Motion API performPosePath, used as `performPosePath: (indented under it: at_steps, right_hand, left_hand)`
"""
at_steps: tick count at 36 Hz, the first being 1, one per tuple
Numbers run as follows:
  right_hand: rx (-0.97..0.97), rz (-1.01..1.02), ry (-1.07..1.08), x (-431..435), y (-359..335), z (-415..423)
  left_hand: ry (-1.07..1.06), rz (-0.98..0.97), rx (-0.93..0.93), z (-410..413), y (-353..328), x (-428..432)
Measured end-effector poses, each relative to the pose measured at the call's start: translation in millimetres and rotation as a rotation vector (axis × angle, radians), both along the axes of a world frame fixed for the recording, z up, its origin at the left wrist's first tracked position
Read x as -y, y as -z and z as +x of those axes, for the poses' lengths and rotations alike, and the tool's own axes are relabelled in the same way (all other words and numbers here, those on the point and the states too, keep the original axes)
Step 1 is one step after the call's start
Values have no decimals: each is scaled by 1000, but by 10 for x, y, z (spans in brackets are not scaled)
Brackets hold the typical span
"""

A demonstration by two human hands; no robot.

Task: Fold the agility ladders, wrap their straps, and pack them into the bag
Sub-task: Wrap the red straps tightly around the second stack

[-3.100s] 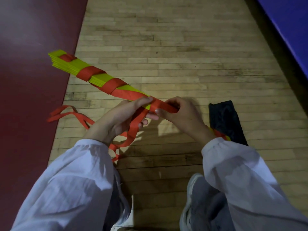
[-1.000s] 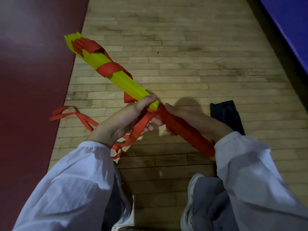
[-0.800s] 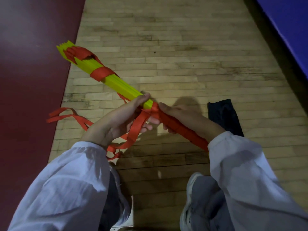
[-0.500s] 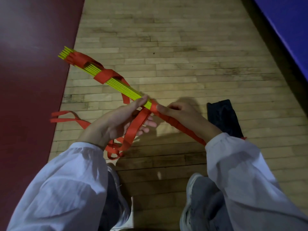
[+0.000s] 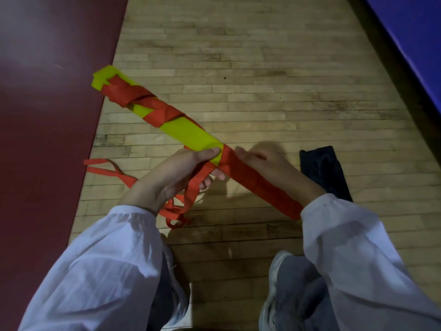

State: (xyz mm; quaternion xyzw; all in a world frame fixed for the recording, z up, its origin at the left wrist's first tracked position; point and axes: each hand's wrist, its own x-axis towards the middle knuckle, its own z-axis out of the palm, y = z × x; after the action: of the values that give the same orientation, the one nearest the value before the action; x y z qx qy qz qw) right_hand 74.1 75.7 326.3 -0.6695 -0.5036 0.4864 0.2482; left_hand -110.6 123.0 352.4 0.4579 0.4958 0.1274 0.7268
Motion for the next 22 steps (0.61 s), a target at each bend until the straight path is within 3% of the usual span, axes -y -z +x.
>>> performPosePath:
  at_steps: [7,22]
  right_hand:
    - [-196,-16,42,-12,-23,63]
    - [-198,17,52,-16,-15,21]
  left_hand:
    - [90,33,40,-18,-63,36]
    - [70,-128,17,0,-49,27]
